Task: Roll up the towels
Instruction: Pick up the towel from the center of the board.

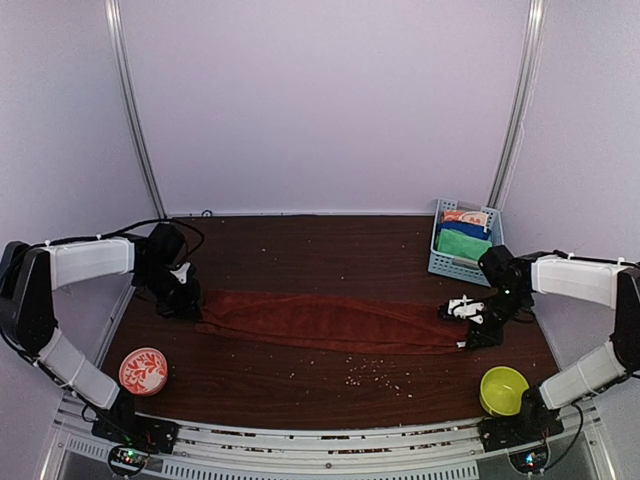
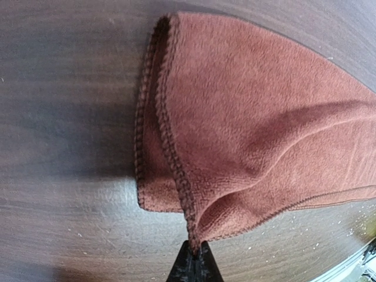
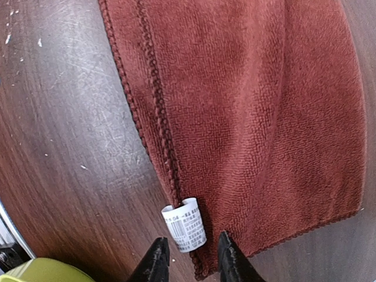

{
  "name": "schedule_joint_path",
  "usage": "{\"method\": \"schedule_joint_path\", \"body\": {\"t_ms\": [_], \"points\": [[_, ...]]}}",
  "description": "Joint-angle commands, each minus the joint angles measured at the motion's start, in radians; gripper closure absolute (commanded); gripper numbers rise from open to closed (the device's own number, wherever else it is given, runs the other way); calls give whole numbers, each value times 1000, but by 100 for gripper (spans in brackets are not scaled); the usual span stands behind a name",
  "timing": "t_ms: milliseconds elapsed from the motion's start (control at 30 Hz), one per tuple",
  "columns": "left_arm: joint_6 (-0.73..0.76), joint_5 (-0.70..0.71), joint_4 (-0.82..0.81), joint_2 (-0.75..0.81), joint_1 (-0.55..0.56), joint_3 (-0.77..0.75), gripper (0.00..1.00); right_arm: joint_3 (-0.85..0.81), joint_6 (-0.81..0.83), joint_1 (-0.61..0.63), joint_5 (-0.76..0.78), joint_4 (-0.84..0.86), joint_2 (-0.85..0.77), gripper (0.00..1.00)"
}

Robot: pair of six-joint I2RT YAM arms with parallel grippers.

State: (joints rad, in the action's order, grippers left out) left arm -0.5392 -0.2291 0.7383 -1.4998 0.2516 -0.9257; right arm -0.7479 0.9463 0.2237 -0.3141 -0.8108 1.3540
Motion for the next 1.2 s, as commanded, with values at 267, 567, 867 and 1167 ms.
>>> {"method": "schedule_joint_path", "body": {"t_ms": [267, 567, 867, 1167], "points": [[32, 16, 4, -38, 0, -58, 100, 15, 30, 21, 45, -38, -87, 63], [49, 24, 12, -52, -1, -92, 100, 36, 22, 41, 74, -24, -25, 73], [100, 29, 20, -95, -43, -172, 100, 18, -37, 48, 161, 64, -16, 92], [146, 0, 32, -157, -72, -252, 100, -2, -8, 49, 108, 10, -60, 77]]}}
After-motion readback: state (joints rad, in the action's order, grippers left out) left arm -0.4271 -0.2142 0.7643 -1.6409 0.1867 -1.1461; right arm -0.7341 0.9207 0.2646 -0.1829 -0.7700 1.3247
